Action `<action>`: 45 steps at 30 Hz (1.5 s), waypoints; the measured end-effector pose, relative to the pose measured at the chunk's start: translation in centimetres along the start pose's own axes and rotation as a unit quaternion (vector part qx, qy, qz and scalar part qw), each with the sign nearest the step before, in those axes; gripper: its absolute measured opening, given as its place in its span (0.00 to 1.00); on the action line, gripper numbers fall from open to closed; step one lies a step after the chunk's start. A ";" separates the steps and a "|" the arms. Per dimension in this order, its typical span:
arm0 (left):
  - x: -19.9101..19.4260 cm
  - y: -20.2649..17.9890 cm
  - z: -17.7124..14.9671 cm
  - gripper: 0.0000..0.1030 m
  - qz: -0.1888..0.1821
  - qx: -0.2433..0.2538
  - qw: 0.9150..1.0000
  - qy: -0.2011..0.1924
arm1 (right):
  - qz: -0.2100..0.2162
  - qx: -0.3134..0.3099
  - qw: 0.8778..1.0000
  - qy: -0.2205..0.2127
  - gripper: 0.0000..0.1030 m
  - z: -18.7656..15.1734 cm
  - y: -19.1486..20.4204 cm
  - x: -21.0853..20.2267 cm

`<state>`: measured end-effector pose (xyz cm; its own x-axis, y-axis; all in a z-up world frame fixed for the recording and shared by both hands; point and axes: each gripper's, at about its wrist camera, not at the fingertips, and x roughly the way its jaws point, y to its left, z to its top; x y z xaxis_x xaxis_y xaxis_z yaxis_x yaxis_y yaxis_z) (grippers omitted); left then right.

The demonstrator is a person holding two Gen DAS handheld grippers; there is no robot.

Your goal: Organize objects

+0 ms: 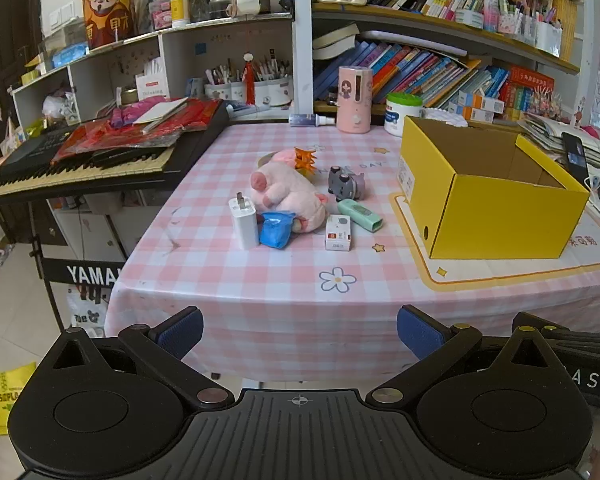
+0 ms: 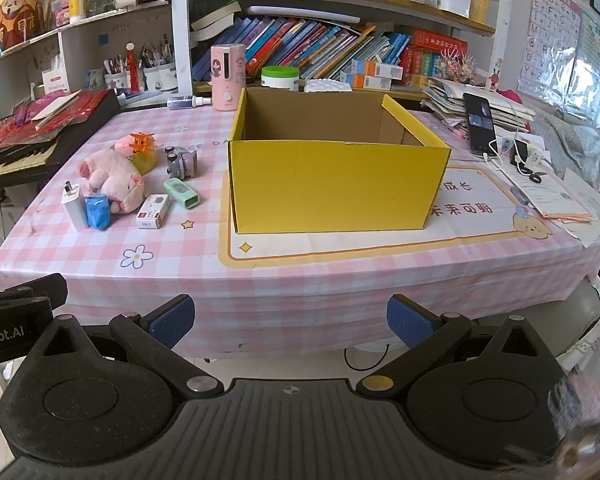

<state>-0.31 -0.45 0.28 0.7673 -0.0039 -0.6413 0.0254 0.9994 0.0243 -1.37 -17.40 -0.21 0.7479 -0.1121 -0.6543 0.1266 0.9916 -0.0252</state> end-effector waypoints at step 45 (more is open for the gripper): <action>0.2 0.0 -0.1 1.00 0.002 0.005 1.000 -0.001 | 0.014 0.012 1.000 0.008 0.99 -0.1 -0.2 0.3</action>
<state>-0.22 -0.47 0.05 0.7687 0.0000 -0.6396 0.0282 0.9990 0.0339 -1.21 -17.65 -0.50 0.7408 -0.0833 -0.6665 0.1220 0.9925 0.0116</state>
